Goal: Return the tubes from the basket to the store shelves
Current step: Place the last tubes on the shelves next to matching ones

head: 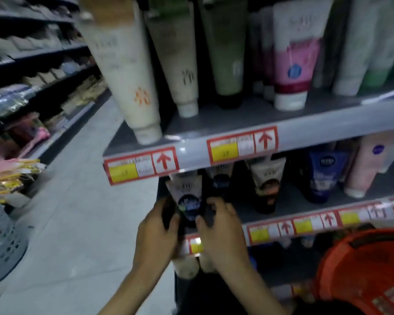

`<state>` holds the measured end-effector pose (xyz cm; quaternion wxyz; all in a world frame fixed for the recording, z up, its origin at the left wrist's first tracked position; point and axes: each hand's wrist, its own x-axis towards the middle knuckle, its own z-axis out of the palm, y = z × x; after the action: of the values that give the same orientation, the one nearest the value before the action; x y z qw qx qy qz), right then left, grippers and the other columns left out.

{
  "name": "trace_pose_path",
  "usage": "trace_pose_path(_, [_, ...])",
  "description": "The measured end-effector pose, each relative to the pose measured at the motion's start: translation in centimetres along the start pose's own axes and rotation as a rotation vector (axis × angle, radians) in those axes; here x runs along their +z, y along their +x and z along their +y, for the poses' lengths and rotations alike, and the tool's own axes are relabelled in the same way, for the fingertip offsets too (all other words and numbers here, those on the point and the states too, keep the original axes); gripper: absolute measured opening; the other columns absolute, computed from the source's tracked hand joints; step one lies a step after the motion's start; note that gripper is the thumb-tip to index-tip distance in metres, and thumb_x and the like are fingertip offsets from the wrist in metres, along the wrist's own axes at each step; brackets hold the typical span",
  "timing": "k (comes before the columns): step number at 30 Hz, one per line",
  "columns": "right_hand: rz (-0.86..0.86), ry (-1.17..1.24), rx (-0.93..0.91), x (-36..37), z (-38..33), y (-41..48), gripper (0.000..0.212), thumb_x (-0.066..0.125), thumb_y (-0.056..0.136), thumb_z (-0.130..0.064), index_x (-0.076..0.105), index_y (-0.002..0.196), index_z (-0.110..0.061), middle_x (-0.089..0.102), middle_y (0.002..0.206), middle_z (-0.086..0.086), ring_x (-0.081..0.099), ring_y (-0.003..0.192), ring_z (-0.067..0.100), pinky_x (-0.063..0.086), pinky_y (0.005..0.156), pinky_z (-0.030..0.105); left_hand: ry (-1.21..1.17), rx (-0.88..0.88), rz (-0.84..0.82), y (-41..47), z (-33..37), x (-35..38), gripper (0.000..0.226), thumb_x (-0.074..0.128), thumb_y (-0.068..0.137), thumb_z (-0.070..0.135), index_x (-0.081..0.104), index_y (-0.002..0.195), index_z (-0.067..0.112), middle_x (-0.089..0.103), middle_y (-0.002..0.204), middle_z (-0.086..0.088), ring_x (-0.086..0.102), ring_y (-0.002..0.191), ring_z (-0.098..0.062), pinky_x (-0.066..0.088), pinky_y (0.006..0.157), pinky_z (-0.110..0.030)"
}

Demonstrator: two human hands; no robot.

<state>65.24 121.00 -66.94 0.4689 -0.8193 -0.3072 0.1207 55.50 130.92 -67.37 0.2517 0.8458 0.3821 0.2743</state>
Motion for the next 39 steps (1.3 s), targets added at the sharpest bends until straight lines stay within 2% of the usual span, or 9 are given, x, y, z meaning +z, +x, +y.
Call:
trace_pose_path(3, [0.016, -0.037, -0.100, -3.7, -1.7, -1.4, 0.015, 0.061, 0.088, -0.030, 0.053, 0.093, -0.043, 0.053, 0.106, -0.013, 0.057, 0.095, 0.001, 0.046, 0.079, 0.014, -0.012, 0.094, 0.133, -1.1, 1.6, -3.3, 0.034, 0.071, 0.085, 0.016, 0.054, 0.096, 0.044, 0.067, 0.091, 0.022, 0.066, 0.083, -0.003, 0.041, 0.065, -0.006])
trace_pose_path(7, [0.357, 0.038, -0.301, -8.3, -6.0, -1.5, 0.038, 0.078, 0.072, -0.008, 0.060, 0.065, -0.040, 0.063, 0.072, -0.016, 0.057, 0.079, -0.012, 0.038, 0.060, -0.004, -0.039, 0.411, 0.363, -1.7, 6.3, -8.7, 0.024, 0.071, 0.076, 0.015, 0.063, 0.080, 0.037, 0.062, 0.072, 0.029, 0.060, 0.071, 0.008, 0.040, 0.062, 0.003])
trace_pose_path(12, [0.408, 0.194, -0.475, -12.9, -11.5, 1.1, 0.021, 0.067, 0.085, -0.017, 0.058, 0.092, -0.034, 0.062, 0.096, -0.015, 0.060, 0.085, -0.004, 0.042, 0.068, 0.000, 0.044, 0.729, 0.270, 0.2, 12.4, -11.2, 0.016, 0.051, 0.088, 0.026, 0.065, 0.095, 0.028, 0.065, 0.085, 0.017, 0.056, 0.074, 0.004, 0.044, 0.068, -0.007])
trace_pose_path(16, [0.460, 0.147, -0.443, -16.2, -11.5, 3.8, 0.018, 0.064, 0.089, -0.016, 0.059, 0.105, -0.024, 0.061, 0.107, -0.005, 0.059, 0.089, -0.005, 0.042, 0.072, 0.000, -0.029, 0.627, 0.127, 2.1, 16.3, -9.5, 0.016, 0.051, 0.091, 0.025, 0.065, 0.098, 0.029, 0.063, 0.090, 0.015, 0.057, 0.085, -0.001, 0.044, 0.074, -0.016])
trace_pose_path(19, [0.610, 0.135, -0.385, -18.7, -9.5, 3.5, 0.020, 0.065, 0.087, -0.011, 0.058, 0.102, -0.023, 0.061, 0.102, -0.005, 0.057, 0.084, -0.012, 0.042, 0.068, 0.000, -0.122, 0.548, 0.080, 2.4, 17.8, -7.6, 0.017, 0.061, 0.089, 0.013, 0.068, 0.094, 0.029, 0.065, 0.088, 0.017, 0.058, 0.087, 0.002, 0.043, 0.076, -0.009])
trace_pose_path(23, [0.598, 0.041, -0.233, -20.6, -6.3, 5.0, 0.041, 0.071, 0.084, -0.020, 0.051, 0.120, -0.020, 0.059, 0.115, 0.002, 0.060, 0.101, 0.014, 0.052, 0.088, 0.032, -0.112, 0.526, 0.075, 3.2, 19.7, -5.5, 0.018, 0.062, 0.090, 0.017, 0.066, 0.104, 0.028, 0.065, 0.096, 0.015, 0.057, 0.089, 0.002, 0.038, 0.078, -0.005])
trace_pose_path(27, [0.446, -0.105, -0.218, -21.4, -5.3, 7.2, 0.065, 0.072, 0.084, -0.025, 0.038, 0.138, -0.014, 0.053, 0.136, 0.006, 0.052, 0.122, 0.022, 0.044, 0.093, 0.031, 0.053, 0.451, 0.058, 5.5, 23.1, -4.1, 0.040, 0.051, 0.098, 0.027, 0.047, 0.137, 0.022, 0.061, 0.123, -0.005, 0.058, 0.114, -0.024, 0.047, 0.093, -0.034])
trace_pose_path(32, [0.369, -0.103, -0.251, -21.8, -4.9, 8.5, 0.060, 0.073, 0.082, -0.023, 0.041, 0.133, -0.022, 0.064, 0.122, -0.003, 0.062, 0.109, 0.017, 0.052, 0.088, 0.037, 0.073, 0.417, -0.098, 7.5, 24.6, -1.8, 0.036, 0.045, 0.099, 0.021, 0.047, 0.135, 0.016, 0.059, 0.130, -0.012, 0.057, 0.117, -0.033, 0.050, 0.093, -0.040])
trace_pose_path(39, [0.374, -0.153, -0.313, -21.7, -3.9, 9.1, 0.047, 0.068, 0.084, -0.030, 0.046, 0.125, -0.026, 0.067, 0.116, -0.006, 0.064, 0.101, 0.016, 0.054, 0.083, 0.041, 0.011, 0.486, -0.086, 7.8, 24.5, -0.2, 0.039, 0.044, 0.095, 0.011, 0.051, 0.133, 0.020, 0.062, 0.130, -0.006, 0.058, 0.117, -0.027, 0.050, 0.094, -0.037])
